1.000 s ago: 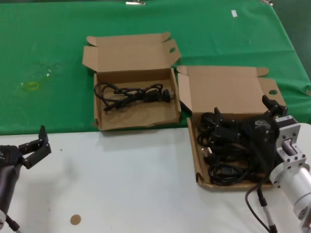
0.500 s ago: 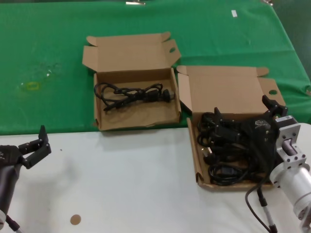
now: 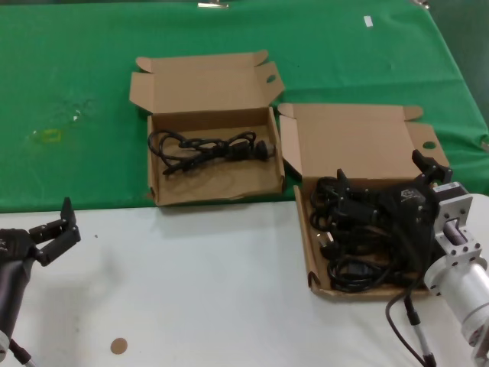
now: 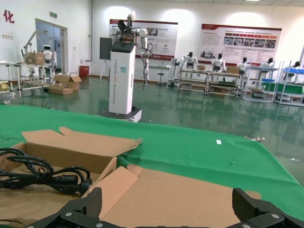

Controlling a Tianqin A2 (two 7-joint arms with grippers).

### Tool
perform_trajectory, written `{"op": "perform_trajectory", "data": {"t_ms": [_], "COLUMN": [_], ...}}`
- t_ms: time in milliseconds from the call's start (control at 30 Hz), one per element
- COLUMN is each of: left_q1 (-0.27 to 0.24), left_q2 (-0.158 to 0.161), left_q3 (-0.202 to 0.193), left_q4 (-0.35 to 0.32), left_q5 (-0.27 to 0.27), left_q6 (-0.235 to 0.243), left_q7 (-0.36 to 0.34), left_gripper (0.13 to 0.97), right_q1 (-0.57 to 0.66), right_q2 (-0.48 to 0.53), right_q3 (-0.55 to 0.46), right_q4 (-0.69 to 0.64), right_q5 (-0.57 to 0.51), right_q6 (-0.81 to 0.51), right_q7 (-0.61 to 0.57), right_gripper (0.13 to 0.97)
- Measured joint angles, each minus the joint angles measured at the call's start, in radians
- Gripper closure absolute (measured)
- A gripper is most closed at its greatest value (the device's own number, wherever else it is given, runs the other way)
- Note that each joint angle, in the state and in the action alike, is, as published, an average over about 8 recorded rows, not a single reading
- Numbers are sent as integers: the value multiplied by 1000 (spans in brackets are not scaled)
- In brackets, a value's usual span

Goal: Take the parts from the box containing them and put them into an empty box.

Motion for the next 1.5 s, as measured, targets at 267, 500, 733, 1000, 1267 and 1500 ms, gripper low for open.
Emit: {"op": "perform_trajectory", "data": {"t_ms": [267,500,733,1000,1267,1500], "left_q1": [0,0,0,0,0,0], "left_q2": [0,0,0,0,0,0], "left_q3": [0,0,0,0,0,0], "left_q4": [0,0,0,0,0,0], "left_q5": [0,0,0,0,0,0], "left_q6": [0,0,0,0,0,0], "left_q7": [0,0,0,0,0,0], "left_gripper": [132,132,132,132,132,132], "right_q1": [0,0,0,0,0,0], "right_q2": [0,0,0,0,0,0], "right_q3": [0,0,0,0,0,0], "right_q4": [0,0,0,0,0,0], "right_q5": [0,0,0,0,0,0], "right_q6": [0,0,0,0,0,0], "right_q7": [0,0,0,0,0,0], "right_gripper": [129,129,129,129,129,129]}}
